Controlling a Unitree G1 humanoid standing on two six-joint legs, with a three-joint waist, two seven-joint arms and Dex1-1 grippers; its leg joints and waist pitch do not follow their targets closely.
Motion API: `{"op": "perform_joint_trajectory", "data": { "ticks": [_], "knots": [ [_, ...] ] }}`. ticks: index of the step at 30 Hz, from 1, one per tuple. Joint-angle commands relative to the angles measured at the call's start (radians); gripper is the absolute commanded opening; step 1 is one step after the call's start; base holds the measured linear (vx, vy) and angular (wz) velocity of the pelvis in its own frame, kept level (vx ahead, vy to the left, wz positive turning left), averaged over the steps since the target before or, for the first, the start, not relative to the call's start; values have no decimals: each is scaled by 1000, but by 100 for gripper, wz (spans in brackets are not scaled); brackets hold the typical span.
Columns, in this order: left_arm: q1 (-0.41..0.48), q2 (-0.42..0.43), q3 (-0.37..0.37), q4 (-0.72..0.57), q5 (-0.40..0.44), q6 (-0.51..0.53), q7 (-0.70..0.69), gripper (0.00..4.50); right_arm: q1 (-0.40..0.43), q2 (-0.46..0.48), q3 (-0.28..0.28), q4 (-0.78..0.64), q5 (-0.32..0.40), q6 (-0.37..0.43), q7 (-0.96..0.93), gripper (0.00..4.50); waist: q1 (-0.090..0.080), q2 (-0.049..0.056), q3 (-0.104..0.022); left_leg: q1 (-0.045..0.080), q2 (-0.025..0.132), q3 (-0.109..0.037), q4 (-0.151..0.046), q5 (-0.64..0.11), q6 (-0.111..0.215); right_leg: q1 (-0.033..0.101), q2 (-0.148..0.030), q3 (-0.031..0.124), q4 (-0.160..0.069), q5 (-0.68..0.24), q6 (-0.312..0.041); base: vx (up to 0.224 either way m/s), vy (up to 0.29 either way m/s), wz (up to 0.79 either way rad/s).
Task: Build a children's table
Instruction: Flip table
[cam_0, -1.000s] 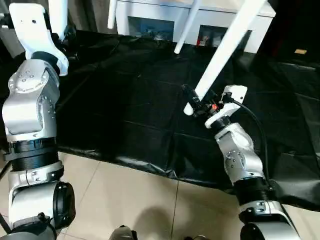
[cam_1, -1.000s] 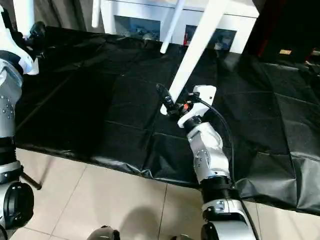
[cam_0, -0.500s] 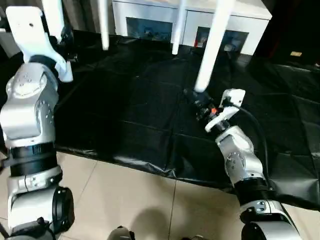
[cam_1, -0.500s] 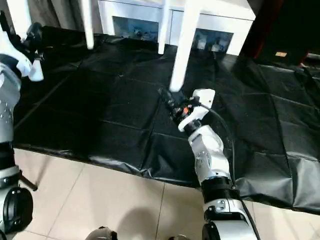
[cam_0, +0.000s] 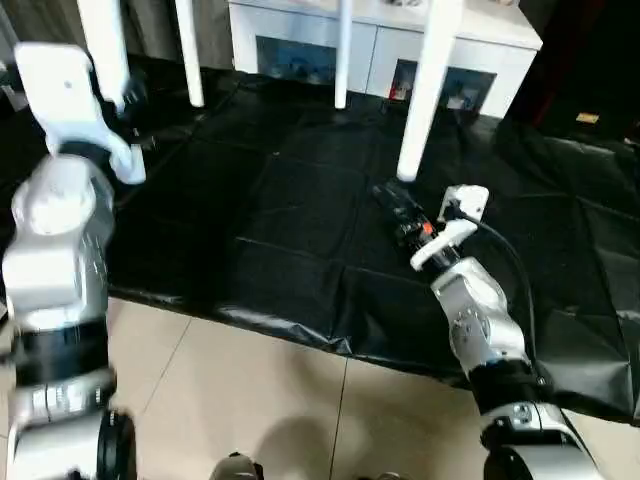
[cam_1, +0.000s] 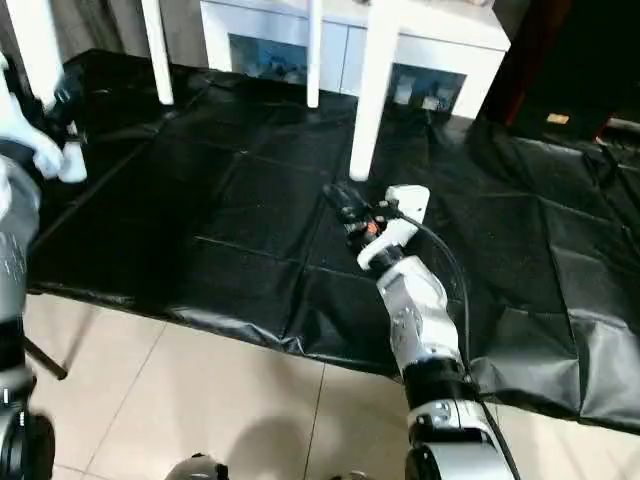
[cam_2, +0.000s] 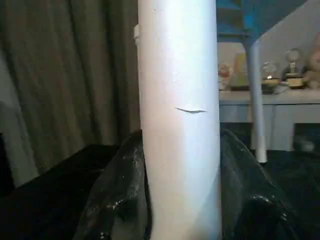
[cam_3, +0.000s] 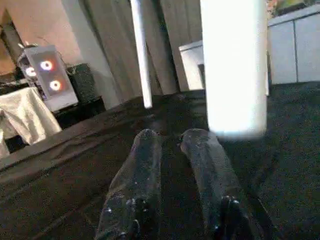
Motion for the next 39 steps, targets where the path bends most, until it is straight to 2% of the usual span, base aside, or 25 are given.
{"op": "perform_joint_trajectory", "data": {
  "ticks": [1,2,3,6,10,12,13,14,15,20,22,23,24,26,27,30,31,33,34,35,36,37,38,39],
  "knots": [
    [40,-9,-68,-42,29,-56,-49,152,11,-11,-21,-2,-7,-20,-11,51,-5,20,-84,31,17,-1,-78,-207,-21,56,-56,30,-60,-82,-203,0,0,0],
    [64,-18,-75,-43,29,-70,-52,152,21,-13,-23,-16,-1,-16,-3,42,-6,20,-83,31,18,-1,-80,-216,-21,55,-56,31,-62,-96,-197,0,0,0],
    [81,-25,-80,-41,26,-81,-51,152,30,-15,-24,-30,4,-13,5,32,-7,16,-82,32,17,0,-80,-230,-19,54,-56,32,-67,-119,-189,0,0,0],
    [113,-38,-83,-9,27,-103,-32,151,79,-22,-3,-105,7,1,38,17,-6,18,-77,40,19,-1,-85,-291,-23,45,-54,33,-77,-195,-168,0,0,0],
    [128,-46,-79,11,33,-122,-16,151,122,-25,4,-155,-6,-7,22,0,-13,15,-74,34,19,-7,-92,-325,-34,49,-57,32,-83,-263,-145,0,0,0],
    [135,-48,-80,21,36,-138,-15,151,139,-26,2,-172,-13,-14,13,0,-14,16,-72,36,19,-10,-94,-353,-38,45,-57,32,-91,-308,-132,0,0,0],
    [140,-56,-77,27,33,-147,-12,151,152,-27,3,-186,-16,-18,13,0,-15,20,-72,35,19,-10,-95,-359,-41,44,-57,32,-91,-312,-130,0,0,0],
    [148,-58,-78,34,35,-155,-8,151,167,-29,8,-207,-19,-14,18,0,-17,16,-71,35,18,-10,-95,-366,-42,43,-57,33,-93,-319,-127,0,0,0],
    [153,-60,-79,40,35,-157,-4,151,175,-33,13,-220,-24,-9,21,0,-19,19,-71,33,17,-11,-95,-374,-43,43,-57,33,-94,-324,-126,0,0,0],
    [169,-73,-74,64,28,-168,-4,151,187,-47,29,-248,-65,-23,3,0,-30,16,-69,32,15,-10,-94,-385,-39,40,-56,33,-99,-358,-120,0,0,0],
    [178,-78,-71,80,29,-173,-3,151,193,-52,31,-261,-77,-23,-11,0,-30,16,-69,32,15,-11,-93,-385,-38,39,-57,33,-100,-364,-116,0,0,0],
    [195,-88,-63,113,30,-183,7,151,208,-61,24,-278,-107,-40,-50,0,-31,13,-69,33,16,-10,-93,-383,-37,38,-57,33,-102,-366,-114,0,0,0],
    [195,-88,-63,113,30,-183,7,151,208,-61,24,-278,-107,-40,-50,0,-30,10,-70,32,15,-9,-92,-374,-35,38,-56,34,-101,-363,-113,0,0,0],
    [203,-86,-65,125,36,-196,7,151,215,-63,19,-285,-115,-55,-60,0,-31,11,-70,30,16,-10,-94,-366,-32,39,-56,33,-99,-352,-111,0,0,0],
    [211,-84,-67,136,35,-211,-1,151,223,-62,10,-299,-112,-69,-67,29,-32,11,-70,32,16,-10,-94,-371,-33,37,-55,33,-99,-347,-112,0,0,0],
    [237,-76,-73,166,23,-238,-42,150,226,-57,-13,-325,-106,-110,-83,39,-32,11,-71,30,18,-10,-96,-361,-28,39,-55,34,-96,-312,-117,0,0,0],
    [239,-75,-74,168,23,-240,-46,150,226,-57,-14,-325,-105,-110,-83,61,-31,8,-72,32,17,-8,-95,-357,-25,38,-54,34,-95,-303,-120,0,0,0],
    [246,-67,-80,188,13,-249,-79,150,223,-59,-15,-325,-105,-105,-88,73,-31,10,-71,34,18,-7,-95,-361,-24,36,-53,35,-96,-299,-121,0,0,0],
    [248,-65,-81,196,6,-250,-93,150,222,-60,-14,-324,-108,-104,-91,79,-31,8,-71,36,18,-8,-97,-365,-27,35,-53,35,-96,-298,-122,0,0,0],
    [251,-53,-84,218,8,-265,-110,150,223,-62,-12,-321,-112,-102,-94,106,-32,4,-70,36,18,-7,-97,-373,-27,35,-54,35,-97,-302,-122,0,0,0],
    [251,-49,-84,227,6,-270,-119,150,223,-63,-11,-319,-117,-102,-98,106,-32,4,-71,35,18,-8,-98,-374,-29,37,-54,35,-96,-302,-122,0,0,0],
    [252,-44,-84,240,4,-277,-131,150,223,-65,-10,-317,-122,-102,-103,116,-33,-1,-71,34,18,-7,-98,-370,-28,38,-54,35,-97,-301,-120,0,0,0],
    [254,-36,-84,255,3,-283,-144,150,222,-66,-11,-316,-123,-101,-106,122,-32,2,-70,36,19,-8,-99,-372,-30,37,-56,36,-97,-303,-120,0,0,0],
    [253,-18,-83,278,4,-296,-163,150,216,-70,-12,-307,-127,-105,-109,127,-34,-1,-69,36,19,-8,-100,-381,-33,36,-55,36,-97,-308,-119,0,0,0]
  ]
}}
